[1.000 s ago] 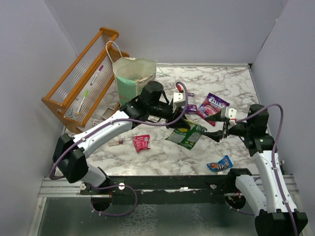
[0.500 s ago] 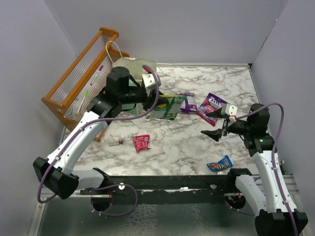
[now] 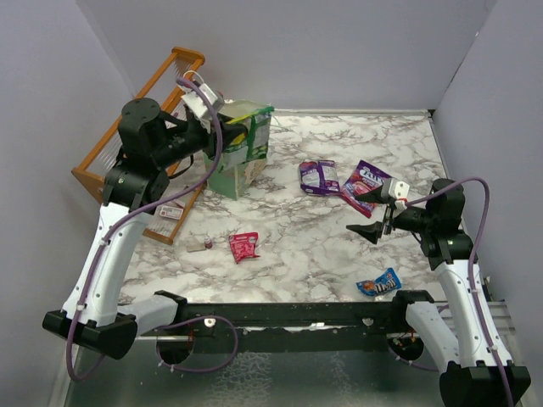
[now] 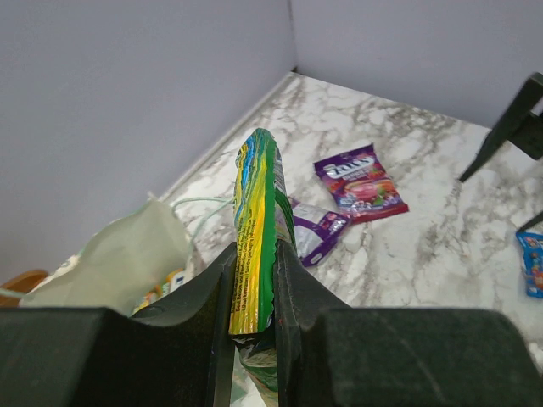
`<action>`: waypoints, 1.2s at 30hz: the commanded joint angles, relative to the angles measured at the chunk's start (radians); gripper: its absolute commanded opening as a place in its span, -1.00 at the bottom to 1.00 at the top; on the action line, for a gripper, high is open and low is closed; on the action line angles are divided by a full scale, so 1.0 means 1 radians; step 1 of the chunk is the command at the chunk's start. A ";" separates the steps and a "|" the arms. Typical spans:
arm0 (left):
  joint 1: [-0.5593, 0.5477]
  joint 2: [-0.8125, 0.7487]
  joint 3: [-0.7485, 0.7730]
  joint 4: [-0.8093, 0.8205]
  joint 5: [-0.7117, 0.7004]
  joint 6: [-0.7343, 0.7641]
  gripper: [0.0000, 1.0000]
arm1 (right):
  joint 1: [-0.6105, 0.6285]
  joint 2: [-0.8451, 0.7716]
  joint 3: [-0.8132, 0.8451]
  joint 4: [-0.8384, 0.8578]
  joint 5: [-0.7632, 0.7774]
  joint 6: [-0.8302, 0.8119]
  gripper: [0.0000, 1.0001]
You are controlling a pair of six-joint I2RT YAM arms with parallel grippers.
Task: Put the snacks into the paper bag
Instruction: Place the snack in the paper bag.
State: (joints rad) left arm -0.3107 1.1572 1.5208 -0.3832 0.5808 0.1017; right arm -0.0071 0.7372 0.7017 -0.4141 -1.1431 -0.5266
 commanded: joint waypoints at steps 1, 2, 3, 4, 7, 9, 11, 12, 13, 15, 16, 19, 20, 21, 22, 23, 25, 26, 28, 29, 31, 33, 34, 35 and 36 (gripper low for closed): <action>0.060 -0.034 0.041 0.048 -0.106 -0.063 -1.00 | -0.004 -0.019 -0.012 0.030 0.019 0.015 0.53; 0.067 -0.036 0.044 0.053 -0.130 -0.061 -1.00 | -0.004 -0.021 -0.012 0.031 0.019 0.016 0.53; 0.072 -0.036 0.046 0.055 -0.154 -0.055 -1.00 | -0.004 -0.022 -0.014 0.031 0.019 0.018 0.53; 0.074 -0.036 0.049 0.057 -0.178 -0.045 -1.00 | -0.004 -0.023 -0.014 0.031 0.017 0.020 0.53; 0.076 -0.029 0.053 0.070 -0.248 -0.011 -1.00 | -0.004 -0.024 -0.014 0.033 0.014 0.023 0.53; 0.076 -0.021 0.051 0.091 -0.284 0.012 -1.00 | -0.004 -0.023 -0.014 0.036 0.013 0.026 0.53; 0.076 -0.010 0.047 0.120 -0.306 0.032 -1.00 | -0.004 -0.020 -0.016 0.037 0.013 0.028 0.53; 0.076 -0.002 0.047 0.134 -0.314 0.040 -1.00 | -0.004 -0.019 -0.015 0.038 0.013 0.028 0.53; 0.076 0.006 0.048 0.148 -0.315 0.045 -1.00 | -0.004 -0.018 -0.015 0.037 0.013 0.029 0.53; 0.076 0.025 0.050 0.177 -0.308 0.059 -1.00 | -0.004 -0.018 -0.015 0.037 0.013 0.029 0.53; 0.077 0.037 0.052 0.190 -0.303 0.066 -1.00 | -0.004 -0.019 -0.015 0.037 0.014 0.029 0.53; 0.076 0.075 0.057 0.235 -0.278 0.093 -1.00 | -0.004 -0.019 -0.015 0.037 0.014 0.027 0.53; 0.076 0.088 0.060 0.248 -0.268 0.104 -1.00 | -0.004 -0.019 -0.015 0.038 0.014 0.028 0.53; 0.077 0.102 0.064 0.263 -0.257 0.118 -1.00 | -0.004 -0.019 -0.015 0.037 0.014 0.028 0.53; 0.076 0.117 0.068 0.276 -0.246 0.134 -1.00 | -0.005 -0.019 -0.015 0.037 0.014 0.028 0.53; 0.076 0.130 0.074 0.288 -0.233 0.148 -1.00 | -0.004 -0.020 -0.015 0.037 0.016 0.026 0.53; 0.076 0.161 0.087 0.306 -0.209 0.180 -1.00 | -0.004 -0.022 -0.016 0.036 0.017 0.024 0.53; 0.076 0.178 0.095 0.311 -0.195 0.203 -1.00 | -0.004 -0.024 -0.017 0.036 0.018 0.024 0.53; 0.077 0.211 0.115 0.315 -0.162 0.236 -1.00 | -0.004 -0.026 -0.016 0.036 0.019 0.023 0.53; 0.076 0.227 0.124 0.315 -0.143 0.252 -1.00 | -0.004 -0.026 -0.016 0.035 0.020 0.023 0.53; 0.076 0.257 0.141 0.311 -0.105 0.288 -1.00 | -0.004 -0.028 -0.017 0.034 0.021 0.020 0.53; 0.076 0.285 0.156 0.305 -0.060 0.325 -1.00 | -0.004 -0.032 -0.018 0.034 0.025 0.018 0.53; 0.076 0.299 0.164 0.302 -0.038 0.343 -1.00 | -0.004 -0.033 -0.018 0.034 0.025 0.017 0.53; 0.076 0.311 0.174 0.295 -0.017 0.361 -1.00 | -0.004 -0.033 -0.018 0.034 0.026 0.017 0.53; 0.077 0.330 0.183 0.285 0.001 0.379 -1.00 | -0.004 -0.034 -0.019 0.034 0.027 0.016 0.53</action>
State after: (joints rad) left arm -0.2375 1.4517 1.6398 -0.1474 0.4530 0.3748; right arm -0.0071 0.7185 0.6979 -0.3962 -1.1381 -0.5091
